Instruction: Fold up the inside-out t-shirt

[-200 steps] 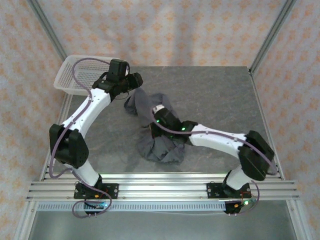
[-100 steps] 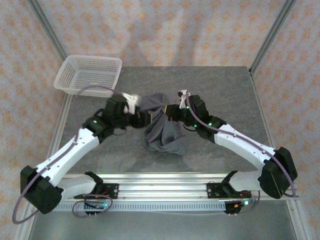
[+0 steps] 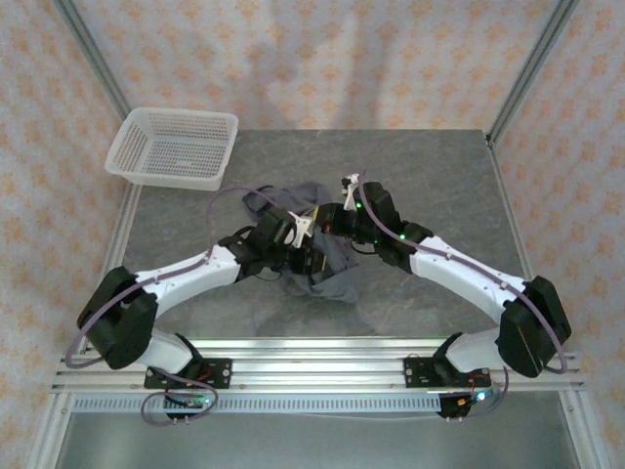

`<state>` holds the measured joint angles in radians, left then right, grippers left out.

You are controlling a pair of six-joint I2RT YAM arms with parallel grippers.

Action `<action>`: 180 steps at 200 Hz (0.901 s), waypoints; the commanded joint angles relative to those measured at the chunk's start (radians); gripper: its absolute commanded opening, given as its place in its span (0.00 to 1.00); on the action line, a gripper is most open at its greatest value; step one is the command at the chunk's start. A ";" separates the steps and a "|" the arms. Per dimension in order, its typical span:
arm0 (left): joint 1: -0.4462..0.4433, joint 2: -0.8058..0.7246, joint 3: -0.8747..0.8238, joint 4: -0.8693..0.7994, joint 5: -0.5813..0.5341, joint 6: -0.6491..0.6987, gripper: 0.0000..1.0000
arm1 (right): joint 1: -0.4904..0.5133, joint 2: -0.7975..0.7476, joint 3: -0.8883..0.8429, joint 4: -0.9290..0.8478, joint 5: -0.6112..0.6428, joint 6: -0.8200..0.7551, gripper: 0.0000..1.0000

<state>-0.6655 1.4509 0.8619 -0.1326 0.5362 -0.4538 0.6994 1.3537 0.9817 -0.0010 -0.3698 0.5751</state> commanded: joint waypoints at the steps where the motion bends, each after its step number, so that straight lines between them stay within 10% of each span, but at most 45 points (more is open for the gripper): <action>1: 0.003 -0.019 0.029 0.150 0.013 -0.114 0.00 | -0.003 -0.024 0.059 -0.075 0.138 0.025 0.00; 20: 0.027 -0.087 0.024 0.249 0.056 -0.242 0.00 | -0.014 -0.049 0.031 -0.210 0.324 0.013 0.03; 65: 0.081 -0.174 0.045 0.180 0.023 -0.293 0.00 | 0.106 -0.251 -0.355 0.007 0.298 0.015 0.44; 138: 0.138 -0.193 0.063 0.174 0.005 -0.338 0.00 | 0.269 -0.094 -0.508 0.086 0.311 0.032 0.41; 180: 0.149 -0.205 0.063 0.100 0.011 -0.288 0.00 | 0.284 -0.309 -0.439 0.002 0.456 -0.212 0.53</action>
<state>-0.5320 1.2835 0.8894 -0.0227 0.5648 -0.7765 0.9794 1.1816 0.5034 0.0380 -0.0319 0.5465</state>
